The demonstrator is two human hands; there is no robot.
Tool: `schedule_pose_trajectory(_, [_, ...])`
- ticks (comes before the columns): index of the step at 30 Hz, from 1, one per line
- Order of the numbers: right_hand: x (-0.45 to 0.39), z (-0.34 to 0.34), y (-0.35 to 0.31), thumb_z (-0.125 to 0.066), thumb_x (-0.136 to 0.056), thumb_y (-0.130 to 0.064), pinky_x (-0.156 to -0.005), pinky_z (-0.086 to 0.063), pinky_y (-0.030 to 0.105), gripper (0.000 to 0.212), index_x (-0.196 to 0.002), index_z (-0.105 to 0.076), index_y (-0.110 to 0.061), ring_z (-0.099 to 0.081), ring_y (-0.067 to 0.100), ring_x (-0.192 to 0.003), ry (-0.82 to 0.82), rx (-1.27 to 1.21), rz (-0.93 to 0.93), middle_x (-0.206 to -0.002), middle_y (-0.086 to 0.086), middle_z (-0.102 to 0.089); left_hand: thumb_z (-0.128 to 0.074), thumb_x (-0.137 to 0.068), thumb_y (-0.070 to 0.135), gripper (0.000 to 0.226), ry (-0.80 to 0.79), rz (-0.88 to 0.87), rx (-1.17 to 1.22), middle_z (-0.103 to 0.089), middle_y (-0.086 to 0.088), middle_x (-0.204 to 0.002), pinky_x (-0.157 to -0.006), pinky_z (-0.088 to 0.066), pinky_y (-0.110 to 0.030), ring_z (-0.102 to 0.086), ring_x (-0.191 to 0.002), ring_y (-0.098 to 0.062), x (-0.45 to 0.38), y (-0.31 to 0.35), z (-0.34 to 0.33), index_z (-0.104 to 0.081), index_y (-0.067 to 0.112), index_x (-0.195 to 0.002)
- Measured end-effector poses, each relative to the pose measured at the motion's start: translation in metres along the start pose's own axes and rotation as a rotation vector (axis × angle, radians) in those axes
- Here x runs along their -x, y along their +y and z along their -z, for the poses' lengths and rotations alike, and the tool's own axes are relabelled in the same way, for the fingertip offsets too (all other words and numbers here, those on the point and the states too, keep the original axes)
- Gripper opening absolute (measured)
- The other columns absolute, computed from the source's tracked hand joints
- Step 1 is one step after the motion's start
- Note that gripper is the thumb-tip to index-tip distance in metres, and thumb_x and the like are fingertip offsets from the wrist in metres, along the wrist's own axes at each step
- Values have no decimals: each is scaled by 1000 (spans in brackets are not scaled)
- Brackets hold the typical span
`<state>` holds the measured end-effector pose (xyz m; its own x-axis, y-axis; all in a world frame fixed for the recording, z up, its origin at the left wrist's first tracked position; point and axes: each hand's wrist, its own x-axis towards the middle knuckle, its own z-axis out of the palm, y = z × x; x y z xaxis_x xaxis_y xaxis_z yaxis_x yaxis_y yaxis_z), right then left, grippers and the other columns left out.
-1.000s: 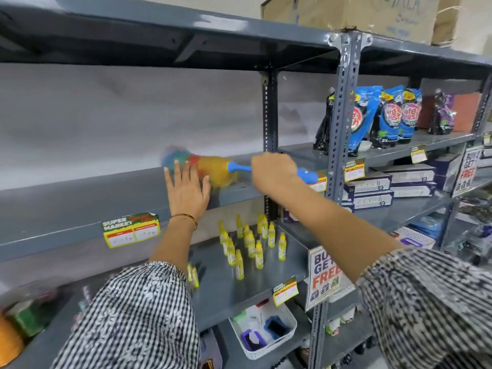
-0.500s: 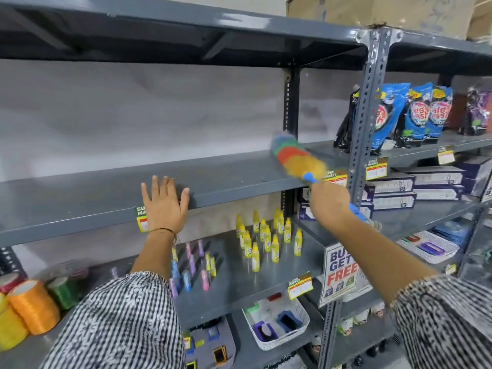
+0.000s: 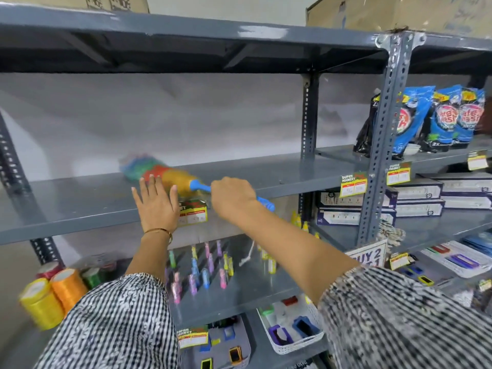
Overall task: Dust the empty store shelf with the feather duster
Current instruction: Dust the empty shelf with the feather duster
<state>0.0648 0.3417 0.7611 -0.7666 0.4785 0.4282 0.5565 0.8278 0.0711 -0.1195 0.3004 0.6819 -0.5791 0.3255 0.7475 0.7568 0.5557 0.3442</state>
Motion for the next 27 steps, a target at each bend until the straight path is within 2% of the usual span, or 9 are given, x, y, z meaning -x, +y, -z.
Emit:
schedule_pose_trajectory(2, [-5, 11, 24, -47, -94, -14, -86, -51, 37, 27, -116, -61, -9, -62, 32, -107, 39, -61, -100, -117, 13, -66, -19, -91, 42, 65, -11, -20, -31, -35, -26, -146, -117, -6, -55, -20, -140, -39, 0, -4, 4, -32, -4, -135])
schedule_pose_trajectory(5, [1, 14, 87, -52, -92, -25, -80, -51, 38, 27, -110, -64, -9, -64, 34, -99, 94, -90, -348, -109, 15, -68, -20, -93, 42, 63, -50, -45, -52, -34, -24, -147, -117, -5, -53, -18, -142, -37, -3, -8, 3, -32, -3, -136])
schedule_pose_trajectory(9, [30, 2, 176, -50, -93, -18, -65, -41, 34, 23, -107, -62, -5, -64, 35, -87, 144, -33, -714, -102, 19, -68, -24, -97, 41, 58, -141, -37, -83, -29, -21, -150, -118, -3, -52, -13, -143, -36, -2, -10, -10, -28, 0, -139])
schedule_pose_trajectory(11, [39, -8, 201, -49, -94, -14, -70, -44, 34, 24, -112, -60, -3, -63, 37, -96, 82, -18, -839, -107, 21, -67, -25, -96, 42, 59, -165, -35, -105, -30, -21, -150, -118, -3, -52, -13, -143, -36, 1, -11, -17, -30, 0, -138])
schedule_pose_trajectory(13, [41, -19, 209, -47, -95, -12, -82, -48, 36, 26, -114, -60, -1, -62, 36, -103, 8, -11, -887, -113, 21, -65, -25, -96, 43, 59, -156, -37, -114, -33, -22, -149, -118, -5, -52, -14, -142, -37, 1, -13, -20, -32, 0, -137])
schedule_pose_trajectory(17, [24, -27, 178, -46, -94, -9, -86, -50, 34, 27, -116, -61, -3, -61, 32, -109, -52, 26, -779, -119, 15, -65, -25, -95, 44, 59, -145, -49, -121, -33, -21, -149, -118, -6, -53, -14, -142, -37, -1, -15, -22, -32, 2, -137])
schedule_pose_trajectory(21, [2, -27, 103, -47, -94, -9, -87, -50, 34, 26, -117, -60, -10, -61, 27, -110, -85, 80, -521, -121, 9, -65, -23, -95, 46, 63, -165, -46, -126, -28, -21, -151, -118, -3, -51, -10, -143, -37, 1, -14, -19, -28, 2, -139])
schedule_pose_trajectory(24, [-7, -32, 46, -47, -94, -6, -92, -49, 37, 29, -121, -57, -10, -58, 28, -116, -90, 87, -363, -127, 9, -62, -22, -95, 47, 64, -160, -15, -131, -26, -21, -152, -118, -2, -51, -9, -143, -37, 3, -17, -11, -26, 1, -140])
schedule_pose_trajectory(27, [-12, -29, 0, -47, -94, -6, -91, -50, 38, 29, -119, -59, -11, -60, 27, -113, -64, 46, -205, -125, 7, -63, -25, -96, 44, 61, -126, 23, -128, -26, -22, -151, -118, -4, -52, -10, -143, -37, 7, -25, 1, -27, 0, -139])
